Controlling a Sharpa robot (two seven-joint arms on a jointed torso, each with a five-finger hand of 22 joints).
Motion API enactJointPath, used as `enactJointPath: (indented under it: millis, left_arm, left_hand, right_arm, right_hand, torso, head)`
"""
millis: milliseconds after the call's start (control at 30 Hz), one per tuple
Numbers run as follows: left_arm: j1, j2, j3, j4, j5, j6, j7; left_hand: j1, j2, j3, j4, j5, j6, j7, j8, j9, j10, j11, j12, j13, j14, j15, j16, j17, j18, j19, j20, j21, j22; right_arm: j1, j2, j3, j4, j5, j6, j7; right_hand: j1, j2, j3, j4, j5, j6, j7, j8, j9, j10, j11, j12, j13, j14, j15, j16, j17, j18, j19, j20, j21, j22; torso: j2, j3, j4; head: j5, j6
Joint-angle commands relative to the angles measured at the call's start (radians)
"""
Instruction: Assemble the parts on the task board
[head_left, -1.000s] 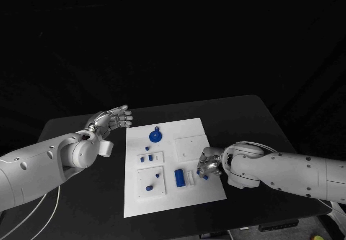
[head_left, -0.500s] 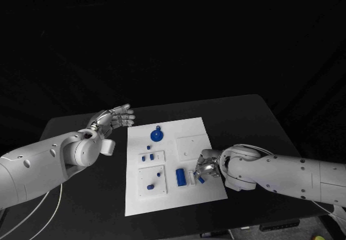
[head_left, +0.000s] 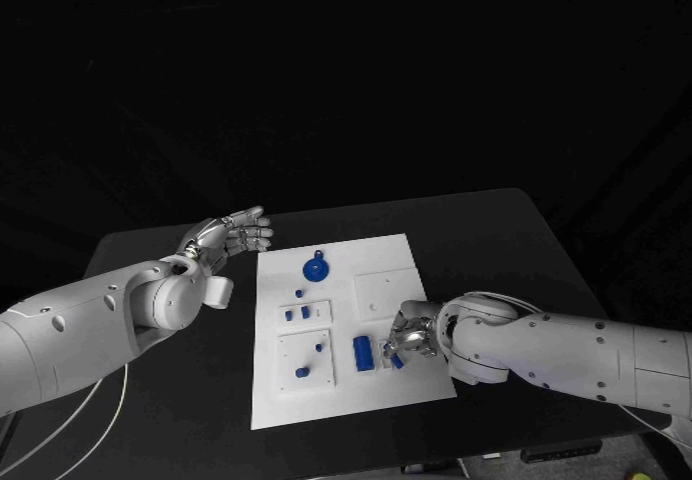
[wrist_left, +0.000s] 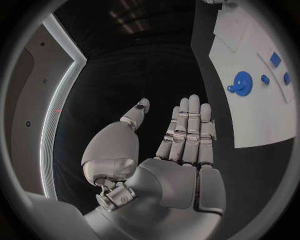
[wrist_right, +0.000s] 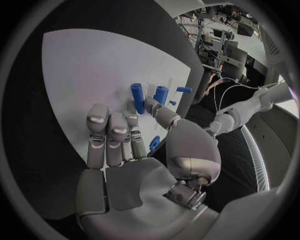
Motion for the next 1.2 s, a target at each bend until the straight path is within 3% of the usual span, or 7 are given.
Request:
enactJointPath:
  millis: [33,533,1200]
  left_arm:
    - [0.001,0.001,0.001,0.002,0.000,0.016,0.005]
    - [0.001,0.001,0.001,0.002,0.000,0.018,0.003]
    - [0.001,0.000,0.001,0.002,0.000,0.018,0.002]
  left_hand:
    - [0.004,0.007,0.006,0.000,0.000,-0.006,0.000,0.004,-0.001,-0.009,-0.001,0.000,-0.001,0.007,0.002,-0.004,0.001,0.013,-0.002,0.006,-0.004,0.001]
    - [0.002,0.007,0.006,0.001,0.000,-0.007,0.000,0.004,-0.001,-0.009,-0.001,-0.001,-0.001,0.007,0.002,-0.005,0.002,0.013,-0.002,0.006,-0.005,0.001]
    - [0.001,0.008,0.006,0.002,0.000,-0.007,0.000,0.005,-0.002,-0.009,-0.001,-0.001,-0.001,0.007,0.002,-0.006,0.003,0.013,-0.002,0.006,-0.006,0.002]
  right_arm:
    - [-0.002,0.004,0.000,0.001,-0.007,0.000,0.019]
    - [-0.003,0.010,0.000,-0.001,-0.003,0.002,0.022]
    - [-0.008,0.016,0.000,-0.006,0.005,0.003,0.028]
  right_hand:
    - [-0.010,0.000,-0.006,0.003,-0.005,0.005,-0.002,-0.003,-0.002,0.002,-0.004,0.005,0.001,0.003,-0.007,-0.002,0.002,0.046,0.003,-0.004,-0.002,0.011]
    - [-0.026,0.001,-0.012,0.007,-0.005,0.006,-0.003,-0.001,-0.003,0.003,-0.005,0.006,0.002,0.004,-0.008,-0.001,0.003,0.046,0.005,-0.006,-0.002,0.011]
    - [-0.060,-0.019,-0.029,0.011,-0.005,0.005,-0.003,0.000,-0.005,0.003,-0.005,0.006,0.003,0.004,-0.009,0.000,0.005,0.046,0.007,-0.010,-0.002,0.011]
  torso:
    - [0.000,0.0001,0.0005]
    - [0.000,-0.0006,0.0003]
    - [0.000,0.0002,-0.0001]
  head:
    - [0.002,0.001]
    - [0.008,0.000]
    - [0.014,-0.001]
